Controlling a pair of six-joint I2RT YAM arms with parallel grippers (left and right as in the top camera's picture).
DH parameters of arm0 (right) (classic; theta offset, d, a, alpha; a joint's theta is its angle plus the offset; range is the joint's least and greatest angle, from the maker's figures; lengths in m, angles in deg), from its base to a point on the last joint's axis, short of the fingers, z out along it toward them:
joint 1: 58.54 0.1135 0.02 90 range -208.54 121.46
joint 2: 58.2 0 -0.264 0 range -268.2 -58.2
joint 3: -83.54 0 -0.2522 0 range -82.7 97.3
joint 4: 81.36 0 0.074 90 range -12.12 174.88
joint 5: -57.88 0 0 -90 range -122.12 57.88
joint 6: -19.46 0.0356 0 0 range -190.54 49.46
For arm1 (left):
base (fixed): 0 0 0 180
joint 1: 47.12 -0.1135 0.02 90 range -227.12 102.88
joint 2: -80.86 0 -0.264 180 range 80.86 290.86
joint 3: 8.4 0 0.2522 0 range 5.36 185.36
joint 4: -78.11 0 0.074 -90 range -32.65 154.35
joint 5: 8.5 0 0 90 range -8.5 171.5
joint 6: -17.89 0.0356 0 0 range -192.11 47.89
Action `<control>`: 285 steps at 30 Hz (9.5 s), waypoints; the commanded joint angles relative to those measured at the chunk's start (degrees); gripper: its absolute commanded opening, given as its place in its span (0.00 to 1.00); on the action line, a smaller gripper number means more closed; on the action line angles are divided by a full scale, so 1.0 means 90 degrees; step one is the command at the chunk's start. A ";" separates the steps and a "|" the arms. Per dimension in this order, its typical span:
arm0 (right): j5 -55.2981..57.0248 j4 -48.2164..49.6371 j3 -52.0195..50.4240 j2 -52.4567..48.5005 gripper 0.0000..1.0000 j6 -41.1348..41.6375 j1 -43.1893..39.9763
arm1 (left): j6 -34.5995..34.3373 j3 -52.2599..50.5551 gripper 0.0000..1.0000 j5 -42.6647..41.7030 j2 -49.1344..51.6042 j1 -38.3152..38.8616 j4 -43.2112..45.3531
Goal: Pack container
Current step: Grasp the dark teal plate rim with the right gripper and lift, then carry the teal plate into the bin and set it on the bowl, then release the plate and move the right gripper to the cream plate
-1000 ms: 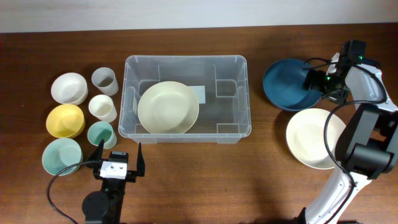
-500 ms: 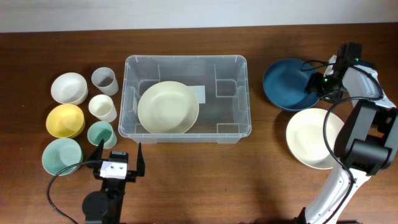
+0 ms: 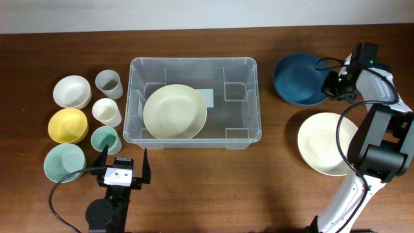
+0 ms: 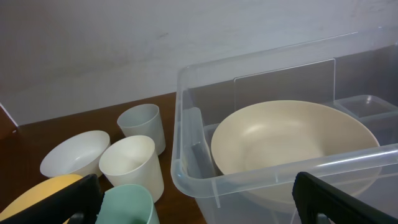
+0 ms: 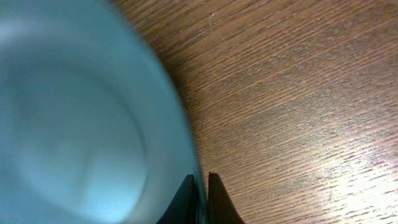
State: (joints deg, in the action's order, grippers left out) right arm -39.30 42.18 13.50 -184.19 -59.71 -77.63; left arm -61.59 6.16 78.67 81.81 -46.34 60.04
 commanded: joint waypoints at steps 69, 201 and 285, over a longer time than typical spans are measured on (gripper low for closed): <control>-0.1622 -0.0367 0.1088 -0.0542 0.04 0.0308 -0.0231 | 0.0080 -0.0029 1.00 -0.0046 -0.0032 -0.0034 -0.0010; -0.3296 -0.2429 0.2895 -0.1090 0.35 -0.0136 0.4852 | 0.0080 -0.0029 1.00 -0.0046 -0.0032 -0.0034 -0.0010; -0.0270 -0.1889 -0.1596 0.0685 0.99 0.3320 0.1110 | 0.0080 -0.0029 0.99 -0.0046 -0.0032 -0.0034 -0.0010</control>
State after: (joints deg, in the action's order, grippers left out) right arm -42.56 23.39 0.67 -178.42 -28.82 -67.49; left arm -61.59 6.16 78.67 81.81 -46.34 60.06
